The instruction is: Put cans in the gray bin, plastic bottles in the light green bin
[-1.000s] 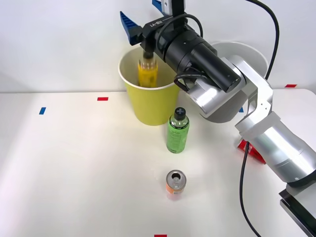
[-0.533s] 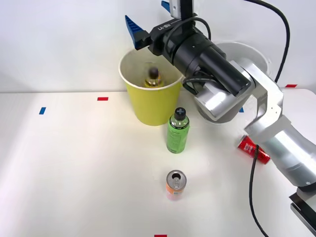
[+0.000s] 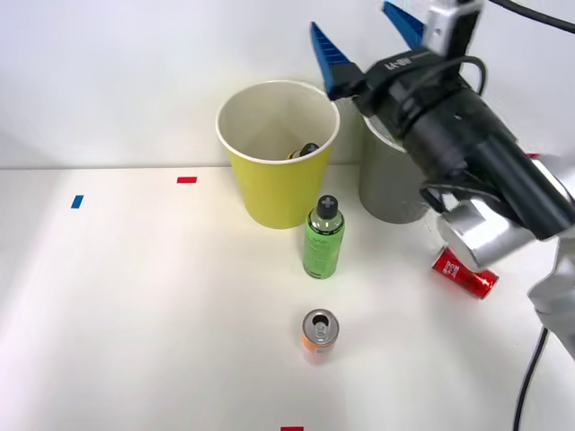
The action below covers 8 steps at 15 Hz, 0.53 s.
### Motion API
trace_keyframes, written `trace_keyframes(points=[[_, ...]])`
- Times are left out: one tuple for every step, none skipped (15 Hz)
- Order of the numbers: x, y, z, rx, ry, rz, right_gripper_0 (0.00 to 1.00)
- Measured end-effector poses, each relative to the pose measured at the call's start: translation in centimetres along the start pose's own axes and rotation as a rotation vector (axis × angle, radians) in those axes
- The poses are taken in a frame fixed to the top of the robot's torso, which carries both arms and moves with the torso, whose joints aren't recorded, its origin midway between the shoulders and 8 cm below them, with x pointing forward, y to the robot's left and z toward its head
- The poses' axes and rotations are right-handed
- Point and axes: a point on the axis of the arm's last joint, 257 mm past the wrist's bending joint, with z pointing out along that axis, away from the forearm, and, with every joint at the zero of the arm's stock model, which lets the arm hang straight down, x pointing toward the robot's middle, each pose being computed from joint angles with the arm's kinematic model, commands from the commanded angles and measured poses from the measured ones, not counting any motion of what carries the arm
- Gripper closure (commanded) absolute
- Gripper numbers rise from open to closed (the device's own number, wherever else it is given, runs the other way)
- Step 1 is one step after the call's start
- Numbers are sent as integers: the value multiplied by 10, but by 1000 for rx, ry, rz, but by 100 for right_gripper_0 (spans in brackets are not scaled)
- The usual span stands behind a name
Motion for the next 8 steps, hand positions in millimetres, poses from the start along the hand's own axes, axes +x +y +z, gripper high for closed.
trace_keyframes(points=[[1,-9,-21,15,14,15,0],[4,-17,-44,29,34,31,0],[6,-25,-67,49,57,43,0],[11,-36,-90,77,81,49,0],[15,-49,-115,113,109,49,0],[18,-62,-139,150,134,42,0],[22,-74,-165,188,158,37,0],[26,-87,-190,228,181,33,0]])
